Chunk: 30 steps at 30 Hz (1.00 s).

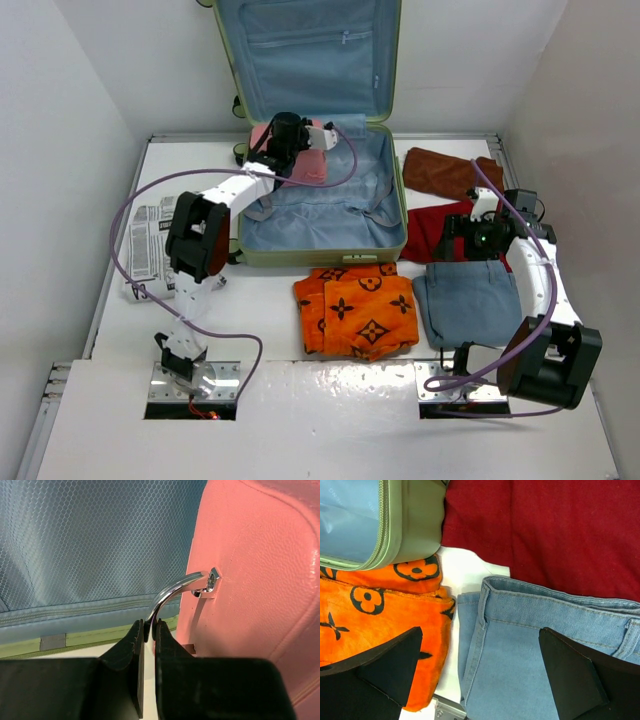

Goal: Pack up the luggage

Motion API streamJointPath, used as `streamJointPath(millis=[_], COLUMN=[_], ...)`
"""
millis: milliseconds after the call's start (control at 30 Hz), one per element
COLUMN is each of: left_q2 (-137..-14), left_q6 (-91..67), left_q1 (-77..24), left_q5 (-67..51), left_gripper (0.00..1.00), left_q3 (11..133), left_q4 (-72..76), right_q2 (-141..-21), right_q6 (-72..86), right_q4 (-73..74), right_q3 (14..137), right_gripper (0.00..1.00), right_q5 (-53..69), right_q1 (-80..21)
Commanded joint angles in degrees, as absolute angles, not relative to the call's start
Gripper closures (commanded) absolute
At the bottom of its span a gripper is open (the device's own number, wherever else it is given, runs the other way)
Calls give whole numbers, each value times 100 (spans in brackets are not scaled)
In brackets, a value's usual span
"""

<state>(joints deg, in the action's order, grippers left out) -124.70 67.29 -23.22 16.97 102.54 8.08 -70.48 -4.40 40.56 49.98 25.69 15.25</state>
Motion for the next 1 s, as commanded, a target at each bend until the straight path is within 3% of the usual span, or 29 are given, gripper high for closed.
streamJointPath(millis=[0,33,67,200,367,633,800,833,933,967], left_q2=[-12095,-11981,-11919,-11725,-11532,-10504,-9888,-9957,-10639,-10870], left_q6=[6609,6531,6469,6407,6074,5318,4170,3966,3343,3218], left_q1=[-2276,-2276,-2276,-2338,-2391,-2391,-2189,-2084,-1847,-1794], left_q5=[1925,1855,1854,1714,1661,389,-211,-211,-158,-158], left_gripper=[91,86,74,53,50,49,58,75,96,99], left_q3=[9932,9871,9731,9483,9483,9194,9411,9587,10725,11062], left_q4=[773,773,678,624,265,-579,-905,-957,-1491,-1659], right_q2=[-7023,-7022,-7031,-6996,-6970,-6873,-6908,-6908,-6978,-7039], right_q6=[-492,-510,-501,-492,-492,-492,-440,-431,-396,-361], right_q4=[4034,4052,4052,4061,4061,4043,4017,3982,3912,3920], right_q3=[5256,5265,5282,5282,5265,5221,5212,5212,5221,5238], right_gripper=[0,0,0,0,0,0,1,3,4,5], right_q5=[2637,2628,2637,2645,2663,2672,2760,2777,2821,2839], right_q1=[1538,1529,1547,1538,1538,1547,1529,1538,1538,1529])
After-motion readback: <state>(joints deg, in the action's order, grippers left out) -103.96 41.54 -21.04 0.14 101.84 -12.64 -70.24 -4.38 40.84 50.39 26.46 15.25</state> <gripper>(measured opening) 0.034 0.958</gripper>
